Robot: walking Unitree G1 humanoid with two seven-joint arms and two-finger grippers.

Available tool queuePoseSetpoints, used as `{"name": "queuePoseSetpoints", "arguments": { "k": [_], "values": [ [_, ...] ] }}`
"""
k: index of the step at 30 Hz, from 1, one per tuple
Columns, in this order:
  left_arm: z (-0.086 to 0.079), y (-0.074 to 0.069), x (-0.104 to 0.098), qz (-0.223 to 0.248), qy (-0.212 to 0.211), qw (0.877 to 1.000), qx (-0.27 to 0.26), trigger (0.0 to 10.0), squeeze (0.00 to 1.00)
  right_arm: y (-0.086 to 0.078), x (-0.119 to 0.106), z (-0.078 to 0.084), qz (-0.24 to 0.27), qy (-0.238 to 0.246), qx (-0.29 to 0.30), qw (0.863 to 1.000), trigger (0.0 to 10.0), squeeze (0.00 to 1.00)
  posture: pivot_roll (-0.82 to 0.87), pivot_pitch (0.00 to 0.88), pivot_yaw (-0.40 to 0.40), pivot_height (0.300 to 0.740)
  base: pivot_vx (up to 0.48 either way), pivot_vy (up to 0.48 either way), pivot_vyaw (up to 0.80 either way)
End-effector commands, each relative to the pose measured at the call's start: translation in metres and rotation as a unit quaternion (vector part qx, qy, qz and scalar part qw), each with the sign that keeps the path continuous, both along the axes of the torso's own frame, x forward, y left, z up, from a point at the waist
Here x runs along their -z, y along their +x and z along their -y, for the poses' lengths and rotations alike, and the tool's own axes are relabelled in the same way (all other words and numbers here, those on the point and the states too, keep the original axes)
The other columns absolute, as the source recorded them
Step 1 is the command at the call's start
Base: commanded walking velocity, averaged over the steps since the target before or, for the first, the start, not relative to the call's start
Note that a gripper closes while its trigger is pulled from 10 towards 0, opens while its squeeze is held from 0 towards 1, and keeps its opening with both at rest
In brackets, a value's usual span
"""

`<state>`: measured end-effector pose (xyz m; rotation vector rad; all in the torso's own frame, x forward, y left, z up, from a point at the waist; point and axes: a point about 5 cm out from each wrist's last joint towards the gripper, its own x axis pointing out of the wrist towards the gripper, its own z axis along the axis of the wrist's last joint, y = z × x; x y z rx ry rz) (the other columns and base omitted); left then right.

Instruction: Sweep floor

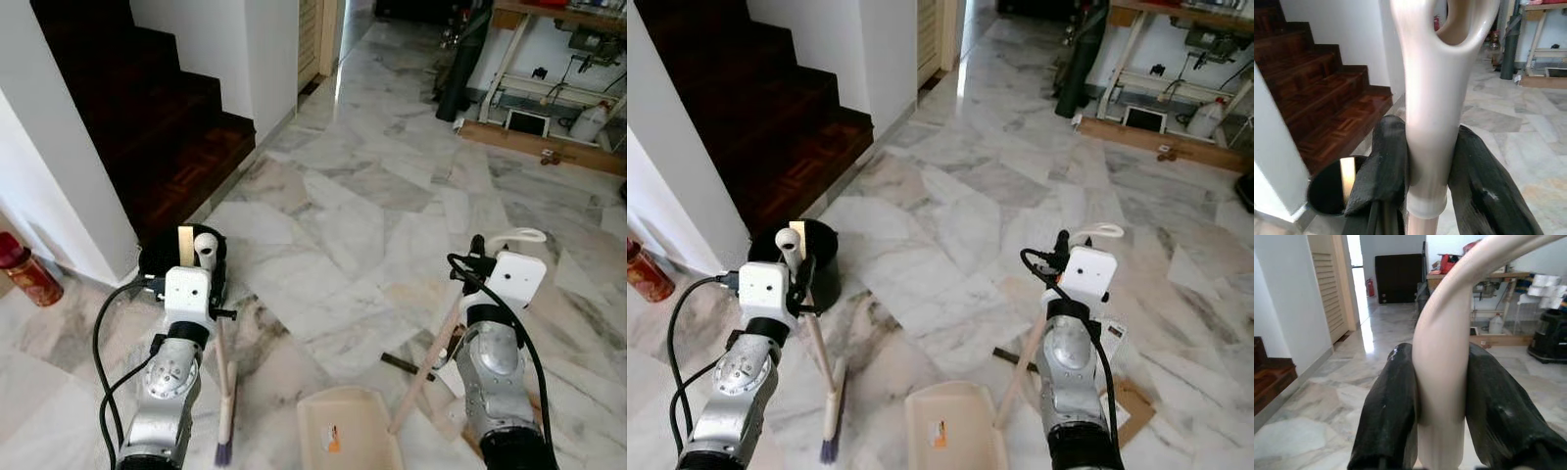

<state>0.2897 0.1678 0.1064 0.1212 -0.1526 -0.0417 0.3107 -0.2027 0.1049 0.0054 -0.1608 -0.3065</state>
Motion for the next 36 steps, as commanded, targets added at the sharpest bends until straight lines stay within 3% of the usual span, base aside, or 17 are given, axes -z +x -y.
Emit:
{"name": "queuePoseSetpoints", "arguments": {
  "k": [1,36],
  "values": [
    [0.005,0.0022,-0.0074,0.021,0.003,1.0,0.011,10.0,0.0,0.0006,-0.0032,0.0025,0.008,-0.003,0.004,1.0,10.0,0.0,0.06,0.0,-0.039,0.74,0.0,0.0,-0.77],
    [-0.0019,0.0025,-0.0098,0.027,0.002,1.0,-0.002,10.0,0.0,0.0024,-0.0023,-0.0012,0.005,0.003,-0.001,1.0,10.0,0.0,0.07,0.024,-0.044,0.74,0.0,0.0,-0.77]
  ]
}}
